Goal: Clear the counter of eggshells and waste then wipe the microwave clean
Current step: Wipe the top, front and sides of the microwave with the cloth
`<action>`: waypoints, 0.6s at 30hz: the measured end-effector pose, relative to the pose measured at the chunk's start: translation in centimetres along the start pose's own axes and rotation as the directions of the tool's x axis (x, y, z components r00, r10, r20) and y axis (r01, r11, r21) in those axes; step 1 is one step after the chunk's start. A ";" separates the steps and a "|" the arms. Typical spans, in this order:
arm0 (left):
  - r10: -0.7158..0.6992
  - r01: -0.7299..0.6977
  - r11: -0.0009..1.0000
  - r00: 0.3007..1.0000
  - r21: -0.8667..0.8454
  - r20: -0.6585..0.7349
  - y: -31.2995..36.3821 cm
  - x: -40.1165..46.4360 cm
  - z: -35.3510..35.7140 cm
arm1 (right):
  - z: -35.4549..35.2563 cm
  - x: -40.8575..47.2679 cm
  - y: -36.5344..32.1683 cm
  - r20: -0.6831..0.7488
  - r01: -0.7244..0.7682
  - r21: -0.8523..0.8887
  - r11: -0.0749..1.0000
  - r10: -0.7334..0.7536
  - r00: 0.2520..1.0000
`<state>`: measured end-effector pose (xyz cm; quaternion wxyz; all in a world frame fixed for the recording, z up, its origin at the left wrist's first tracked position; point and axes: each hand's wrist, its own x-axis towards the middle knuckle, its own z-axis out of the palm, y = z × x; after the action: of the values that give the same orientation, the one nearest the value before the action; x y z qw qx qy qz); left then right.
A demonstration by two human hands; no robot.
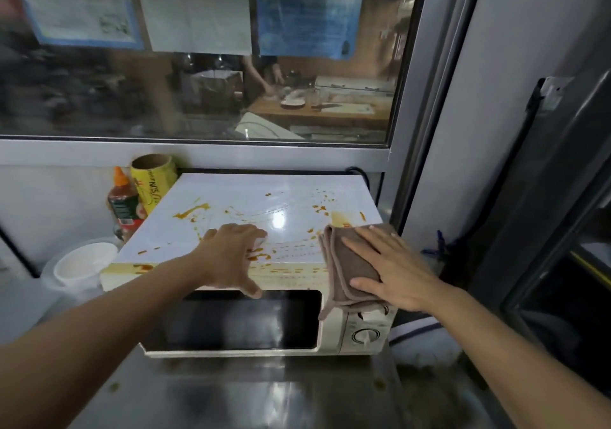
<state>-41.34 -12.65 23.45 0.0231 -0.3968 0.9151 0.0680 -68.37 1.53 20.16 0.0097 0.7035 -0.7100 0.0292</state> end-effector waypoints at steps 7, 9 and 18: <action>0.068 -0.066 0.998 0.988 0.017 -0.135 -2.4 0.6 1.9 | 0.8 1.9 -5.0 -0.054 -0.005 -0.117 0.993 -0.001 0.999; 0.078 -0.076 0.997 0.984 0.017 -0.163 -2.6 0.7 2.1 | 0.9 3.0 -7.3 -0.065 0.000 -0.113 0.994 -0.008 0.998; 0.130 -0.128 0.992 0.976 0.024 -0.177 -3.2 0.6 2.1 | 2.3 4.1 -12.3 -0.131 0.014 -0.168 0.986 -0.036 0.991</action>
<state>-39.50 -14.95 20.99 -0.0609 -0.3410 0.9377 0.0277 -56.07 -2.77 18.44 0.1165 0.7055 -0.6989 0.0163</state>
